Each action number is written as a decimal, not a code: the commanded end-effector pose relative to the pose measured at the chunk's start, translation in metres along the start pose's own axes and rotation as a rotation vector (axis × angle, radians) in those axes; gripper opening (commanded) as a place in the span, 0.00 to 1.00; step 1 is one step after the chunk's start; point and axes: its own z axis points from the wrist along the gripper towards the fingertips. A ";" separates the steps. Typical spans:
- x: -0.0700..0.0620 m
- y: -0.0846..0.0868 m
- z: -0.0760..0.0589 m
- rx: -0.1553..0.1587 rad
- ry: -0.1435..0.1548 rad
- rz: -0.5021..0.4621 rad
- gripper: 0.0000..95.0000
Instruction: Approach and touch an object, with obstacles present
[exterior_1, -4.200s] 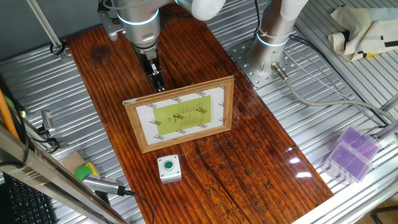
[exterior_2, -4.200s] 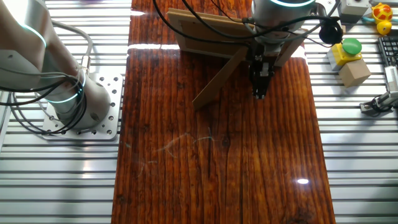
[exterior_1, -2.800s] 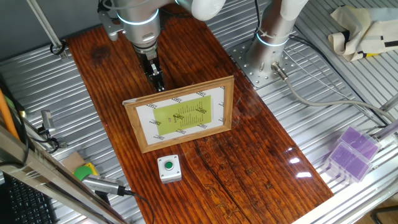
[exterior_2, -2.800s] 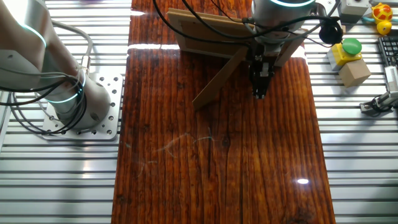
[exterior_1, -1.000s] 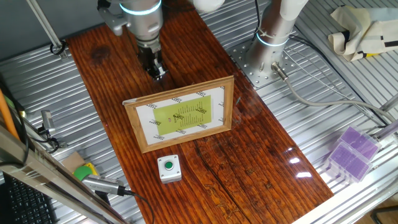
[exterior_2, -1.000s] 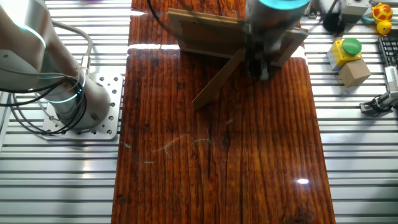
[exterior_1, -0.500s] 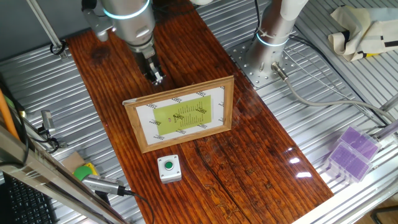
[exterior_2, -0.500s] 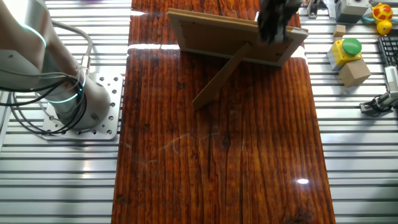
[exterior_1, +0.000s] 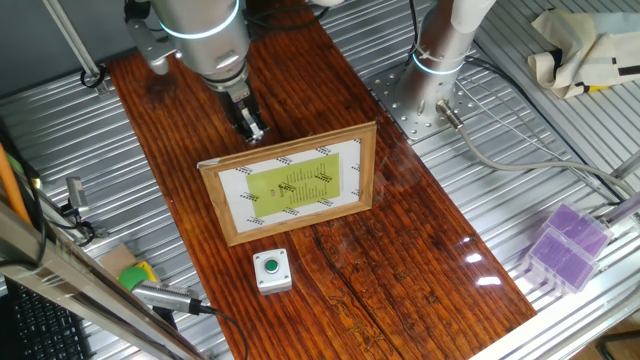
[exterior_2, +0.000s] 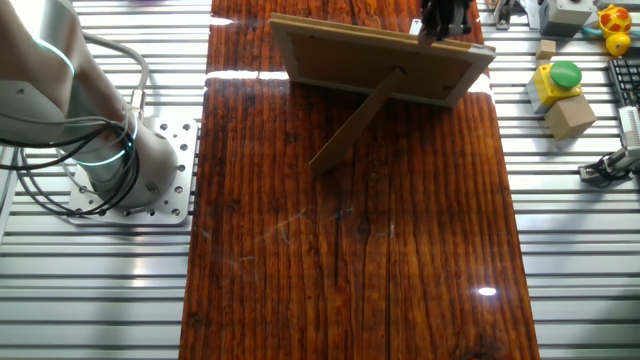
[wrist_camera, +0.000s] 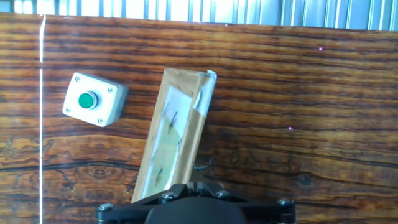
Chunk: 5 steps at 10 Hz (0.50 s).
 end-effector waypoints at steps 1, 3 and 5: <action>-0.002 0.004 -0.001 0.000 -0.002 0.002 0.00; -0.009 0.014 -0.005 0.002 0.000 0.017 0.00; -0.014 0.022 -0.006 0.004 -0.001 0.028 0.00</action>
